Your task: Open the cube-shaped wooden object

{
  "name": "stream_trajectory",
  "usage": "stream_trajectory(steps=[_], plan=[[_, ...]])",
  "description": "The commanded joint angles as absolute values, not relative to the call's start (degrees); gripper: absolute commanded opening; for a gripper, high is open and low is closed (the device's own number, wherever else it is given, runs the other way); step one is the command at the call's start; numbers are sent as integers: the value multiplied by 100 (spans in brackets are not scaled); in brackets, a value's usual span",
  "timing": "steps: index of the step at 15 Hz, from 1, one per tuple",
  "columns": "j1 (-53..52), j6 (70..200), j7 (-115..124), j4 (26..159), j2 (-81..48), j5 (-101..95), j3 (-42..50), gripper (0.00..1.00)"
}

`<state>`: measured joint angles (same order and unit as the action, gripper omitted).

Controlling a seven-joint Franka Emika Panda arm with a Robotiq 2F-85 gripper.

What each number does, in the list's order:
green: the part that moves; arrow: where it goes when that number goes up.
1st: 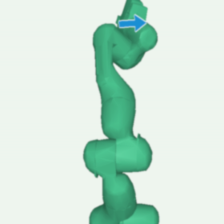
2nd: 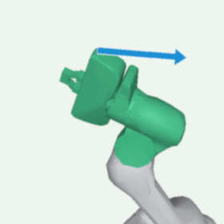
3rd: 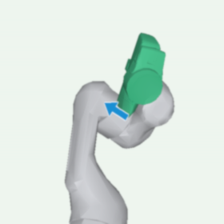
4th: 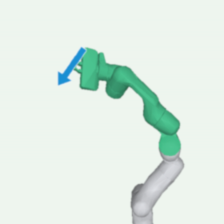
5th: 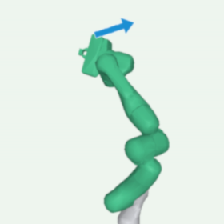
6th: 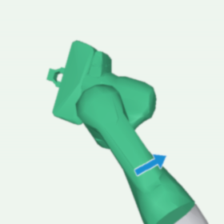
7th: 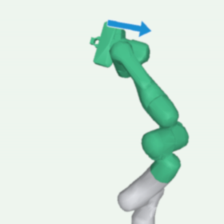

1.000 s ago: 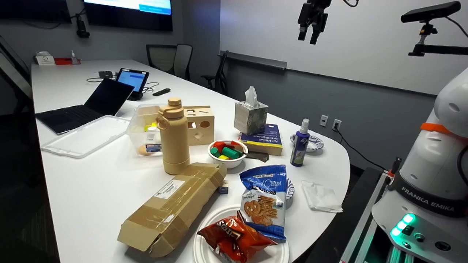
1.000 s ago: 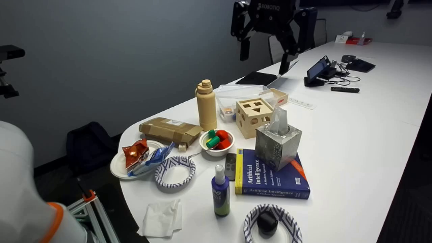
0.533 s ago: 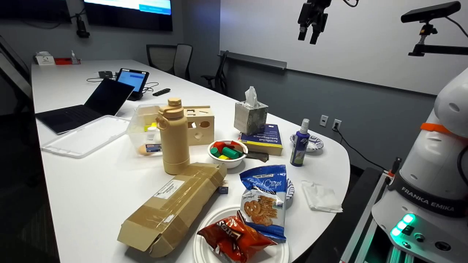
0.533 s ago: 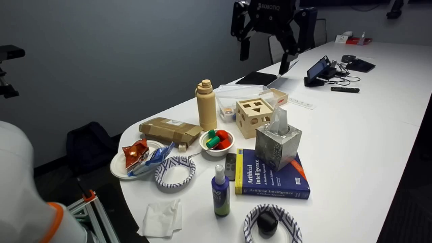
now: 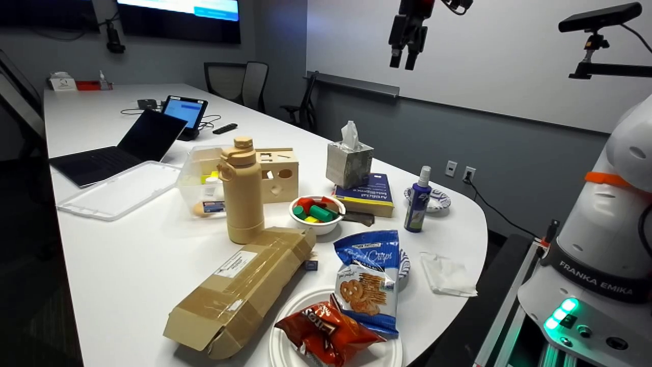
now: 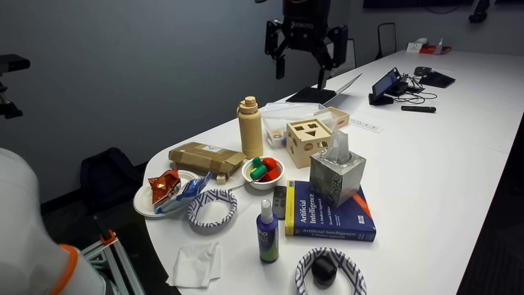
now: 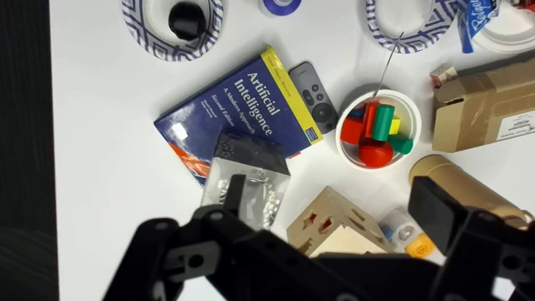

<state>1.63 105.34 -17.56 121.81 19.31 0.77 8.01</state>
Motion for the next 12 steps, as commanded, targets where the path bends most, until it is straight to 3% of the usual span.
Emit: stream_trajectory(steps=[1,7,12], plan=[[-184,11371,-1700,12442,1704,98,301,100],[-498,13374,-1332,12466,440,138,-230,100],[-432,13944,-1163,11906,-805,-25,-299,100]])
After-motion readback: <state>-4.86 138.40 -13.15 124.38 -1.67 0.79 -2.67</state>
